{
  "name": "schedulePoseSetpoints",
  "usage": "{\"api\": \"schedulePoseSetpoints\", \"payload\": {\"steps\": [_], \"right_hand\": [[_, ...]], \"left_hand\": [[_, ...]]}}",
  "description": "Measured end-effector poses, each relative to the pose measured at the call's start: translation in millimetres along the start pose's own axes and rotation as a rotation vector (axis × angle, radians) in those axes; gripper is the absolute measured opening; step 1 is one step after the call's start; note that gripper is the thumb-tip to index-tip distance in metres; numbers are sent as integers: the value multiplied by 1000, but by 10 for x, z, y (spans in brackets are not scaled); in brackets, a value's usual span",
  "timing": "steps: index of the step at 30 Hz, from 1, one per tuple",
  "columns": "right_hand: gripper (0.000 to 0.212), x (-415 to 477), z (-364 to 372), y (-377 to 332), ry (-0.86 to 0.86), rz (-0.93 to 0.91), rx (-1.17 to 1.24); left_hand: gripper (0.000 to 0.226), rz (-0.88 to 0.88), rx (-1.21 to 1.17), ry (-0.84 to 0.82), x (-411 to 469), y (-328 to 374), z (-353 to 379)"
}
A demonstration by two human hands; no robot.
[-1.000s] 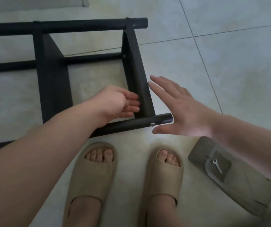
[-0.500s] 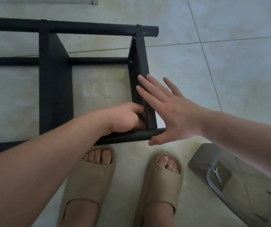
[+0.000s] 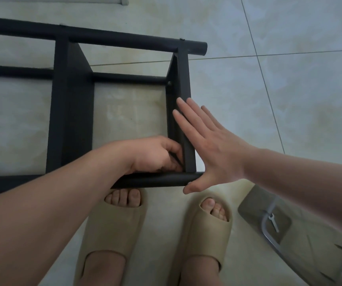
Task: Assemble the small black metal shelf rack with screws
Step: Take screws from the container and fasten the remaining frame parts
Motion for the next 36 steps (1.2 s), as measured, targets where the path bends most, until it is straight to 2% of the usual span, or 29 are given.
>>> {"api": "schedulePoseSetpoints", "payload": {"steps": [15, 22, 28, 36], "right_hand": [[141, -59, 64, -46, 20, 46, 70], [139, -60, 67, -55, 4, 52, 42], [138, -73, 60, -70, -9, 59, 29], [137, -68, 72, -69, 9, 54, 39]], "left_hand": [[26, 0, -8, -37, -85, -41, 50], [19, -53, 28, 21, -67, -103, -29], [19, -83, -304, 65, -61, -197, -32], [11, -109, -292, 106, 12, -249, -72]]}}
Point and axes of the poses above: each hand's wrist, its own x-axis towards the middle knuckle, its own z-axis out of the palm, y = z × x, the point moved 9 cm from there along x, towards the middle knuckle, and after that the axes turned 9 degrees about x, right-handed, at the moved point
